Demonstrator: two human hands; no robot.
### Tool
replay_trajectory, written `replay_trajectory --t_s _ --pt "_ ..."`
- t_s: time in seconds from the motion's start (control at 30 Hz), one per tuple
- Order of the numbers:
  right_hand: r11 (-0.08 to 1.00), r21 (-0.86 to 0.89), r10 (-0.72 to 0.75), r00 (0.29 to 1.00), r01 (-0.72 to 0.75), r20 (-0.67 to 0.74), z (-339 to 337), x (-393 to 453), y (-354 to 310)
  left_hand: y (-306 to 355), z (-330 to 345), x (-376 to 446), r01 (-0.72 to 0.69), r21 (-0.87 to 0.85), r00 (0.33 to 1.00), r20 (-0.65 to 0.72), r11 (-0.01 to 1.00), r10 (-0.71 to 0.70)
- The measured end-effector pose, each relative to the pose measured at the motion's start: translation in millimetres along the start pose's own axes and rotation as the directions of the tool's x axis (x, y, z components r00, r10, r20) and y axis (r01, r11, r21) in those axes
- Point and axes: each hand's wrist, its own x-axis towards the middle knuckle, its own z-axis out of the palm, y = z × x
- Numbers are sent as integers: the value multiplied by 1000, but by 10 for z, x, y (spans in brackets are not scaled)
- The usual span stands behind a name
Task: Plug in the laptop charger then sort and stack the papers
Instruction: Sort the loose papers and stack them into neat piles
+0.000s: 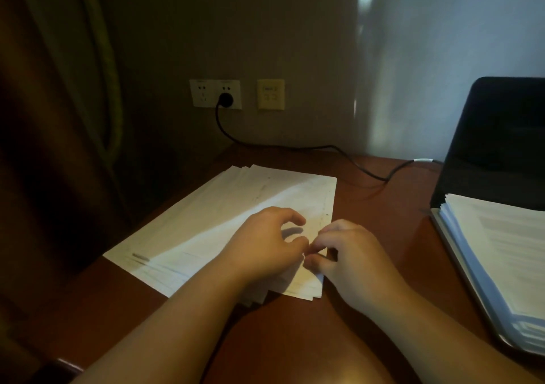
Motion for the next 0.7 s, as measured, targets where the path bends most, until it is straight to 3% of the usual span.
replay_trajectory --t_s 0.13,0.27,0.33,0.53,0.7 --pt "1000 18 -16 1000 15 12 -28 2 18 14 -48 -22 -21 -37 997 76 999 23" --pt "999 -13 -31 966 36 257 -181 -21 25 20 -69 -12 -38 39 995 93 999 35" --pt "996 -76 -28 952 54 306 -222 -29 20 0 -74 -2 -29 17 996 84 999 27" --pt "1000 -9 -16 984 18 180 -134 -38 39 -21 -86 -8 -42 37 992 117 998 38" --pt "994 103 26 999 -24 -24 -93 -51 62 1 -108 -24 -70 -23 984 162 997 73"
